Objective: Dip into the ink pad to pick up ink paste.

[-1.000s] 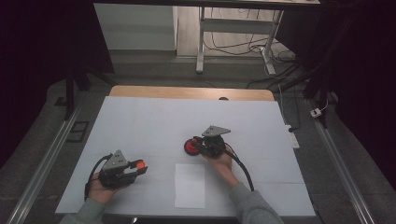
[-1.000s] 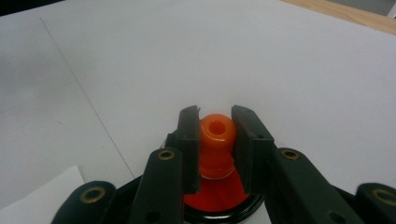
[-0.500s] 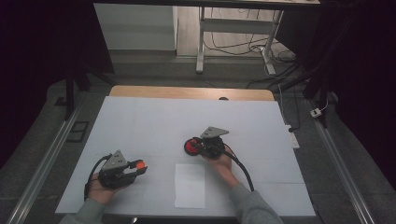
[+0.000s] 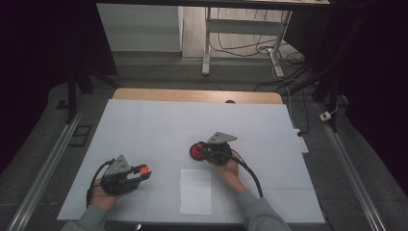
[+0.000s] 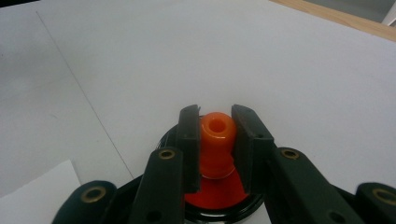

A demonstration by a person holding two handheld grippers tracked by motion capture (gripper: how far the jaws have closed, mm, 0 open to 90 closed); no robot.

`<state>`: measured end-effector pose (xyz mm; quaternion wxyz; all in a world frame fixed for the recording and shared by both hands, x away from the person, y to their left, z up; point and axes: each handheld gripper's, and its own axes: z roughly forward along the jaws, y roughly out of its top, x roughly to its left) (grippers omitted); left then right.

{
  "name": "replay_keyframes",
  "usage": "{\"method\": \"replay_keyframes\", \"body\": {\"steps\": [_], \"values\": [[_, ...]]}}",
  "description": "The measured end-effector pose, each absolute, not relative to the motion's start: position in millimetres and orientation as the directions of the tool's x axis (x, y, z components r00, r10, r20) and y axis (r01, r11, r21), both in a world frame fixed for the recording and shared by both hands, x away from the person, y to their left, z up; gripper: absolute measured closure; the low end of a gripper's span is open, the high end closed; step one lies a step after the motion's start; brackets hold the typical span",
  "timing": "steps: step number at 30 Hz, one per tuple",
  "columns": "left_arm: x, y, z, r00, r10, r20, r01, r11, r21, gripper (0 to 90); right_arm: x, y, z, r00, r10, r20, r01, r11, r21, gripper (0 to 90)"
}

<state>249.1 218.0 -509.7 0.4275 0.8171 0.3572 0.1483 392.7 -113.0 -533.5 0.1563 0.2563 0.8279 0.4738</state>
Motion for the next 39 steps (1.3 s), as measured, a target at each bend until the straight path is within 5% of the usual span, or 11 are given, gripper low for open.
{"method": "replay_keyframes", "body": {"steps": [22, 39], "values": [[250, 219, -510, 0.697, 0.715, -0.064, 0.459, -0.375, 0.806, 64.5, 390, -111, -533, -0.811, 0.583, -0.039, 0.266, 0.428, 0.864, 72.3], [251, 220, -510, 0.698, 0.714, -0.063, 0.458, -0.377, 0.805, 64.5, 388, -127, -503, -0.817, 0.576, 0.017, 0.241, 0.316, 0.918, 72.2]]}}
